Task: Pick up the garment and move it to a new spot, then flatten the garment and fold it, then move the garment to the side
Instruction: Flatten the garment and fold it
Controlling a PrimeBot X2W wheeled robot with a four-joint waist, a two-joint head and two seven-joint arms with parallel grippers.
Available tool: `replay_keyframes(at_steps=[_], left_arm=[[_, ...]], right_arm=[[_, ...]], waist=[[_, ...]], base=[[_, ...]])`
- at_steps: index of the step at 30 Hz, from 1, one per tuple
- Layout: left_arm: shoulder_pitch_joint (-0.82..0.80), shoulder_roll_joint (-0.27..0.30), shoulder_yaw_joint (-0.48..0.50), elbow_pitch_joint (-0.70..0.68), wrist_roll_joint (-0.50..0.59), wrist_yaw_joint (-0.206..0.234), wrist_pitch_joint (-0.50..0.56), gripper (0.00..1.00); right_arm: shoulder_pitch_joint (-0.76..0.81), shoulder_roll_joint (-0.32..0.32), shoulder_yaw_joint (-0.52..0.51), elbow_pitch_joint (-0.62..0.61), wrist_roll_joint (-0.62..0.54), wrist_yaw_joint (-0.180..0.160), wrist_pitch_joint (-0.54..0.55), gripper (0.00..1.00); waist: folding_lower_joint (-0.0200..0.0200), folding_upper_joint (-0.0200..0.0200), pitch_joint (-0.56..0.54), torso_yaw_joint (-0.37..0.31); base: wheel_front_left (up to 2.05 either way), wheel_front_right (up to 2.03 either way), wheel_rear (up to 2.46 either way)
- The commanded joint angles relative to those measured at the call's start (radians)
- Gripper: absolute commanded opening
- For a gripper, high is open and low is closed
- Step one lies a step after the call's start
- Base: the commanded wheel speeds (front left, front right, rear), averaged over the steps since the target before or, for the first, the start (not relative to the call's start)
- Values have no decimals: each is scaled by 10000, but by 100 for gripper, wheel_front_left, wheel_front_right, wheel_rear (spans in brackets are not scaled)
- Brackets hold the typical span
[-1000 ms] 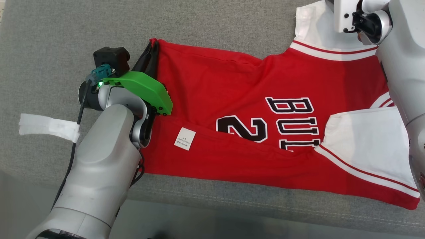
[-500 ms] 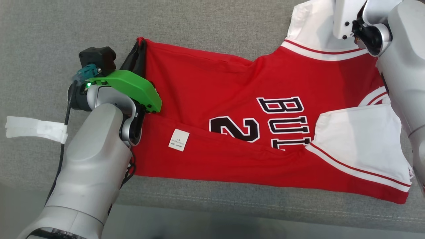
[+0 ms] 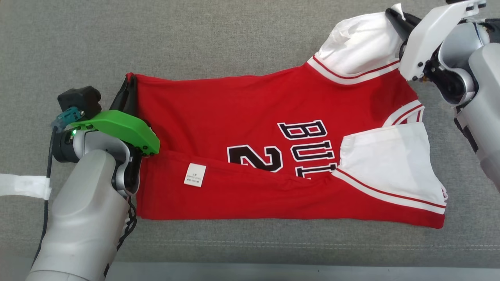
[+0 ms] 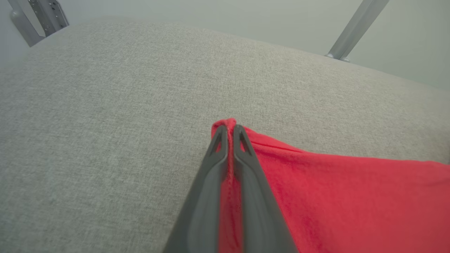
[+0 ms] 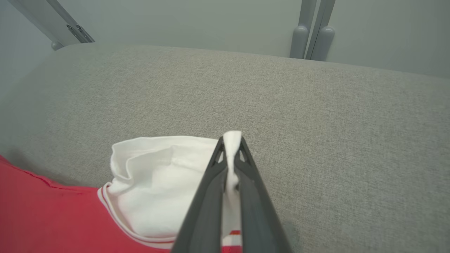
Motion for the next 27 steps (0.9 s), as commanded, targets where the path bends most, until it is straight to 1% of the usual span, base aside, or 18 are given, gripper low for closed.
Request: replay_keyframes(at_steps=[1,9,11,12,15,19,21,24,27], left_arm=[[151,120,53,-83,-78,56,-86,0],[1347,324,87,-1157,-61,254,-332,0],[1815,439,114,-1617,2,328,-418,0],[2360,573,177,-2145,75,454,-474,0],[3217,755,300,-3022,131,677,-522,0],[4444,845,658,-4153,-61,969,-585,0],[5019,849,823,-4565,-107,1114,-601,0],[5754,860,1006,-4904,-119,1294,-604,0],[6279,771,1067,-5033,-176,1352,-609,0]], right_arm=[[275,-62,89,-149,181,-11,-88,0],[2014,-620,385,-1612,1256,-11,-1104,0],[2647,-765,359,-2064,1484,-10,-1393,0],[3310,-940,236,-2553,1672,-10,-1680,0],[4349,-1198,-91,-3165,1829,-10,-2088,0],[5648,-1247,-485,-3741,1723,-10,-2363,0],[6198,-1155,-705,-3924,1678,-10,-2439,0],[6869,-990,-988,-4071,1552,-10,-2468,0],[7352,-824,-1159,-4108,1331,-10,-2426,0]], waist=[[0,-1,-394,-304],[0,-1,-1341,-500],[0,-1,-1565,-549],[0,-1,-1759,-603],[0,-1,-1955,-687],[0,-1,-2092,-839],[0,-1,-2146,-903],[0,-1,-2204,-1003],[0,-1,-2244,-1053]], base=[[0,0,0],[0,0,0],[0,0,0],[0,0,0],[0,0,0],[0,0,0],[0,0,0],[0,0,0],[0,0,0]])
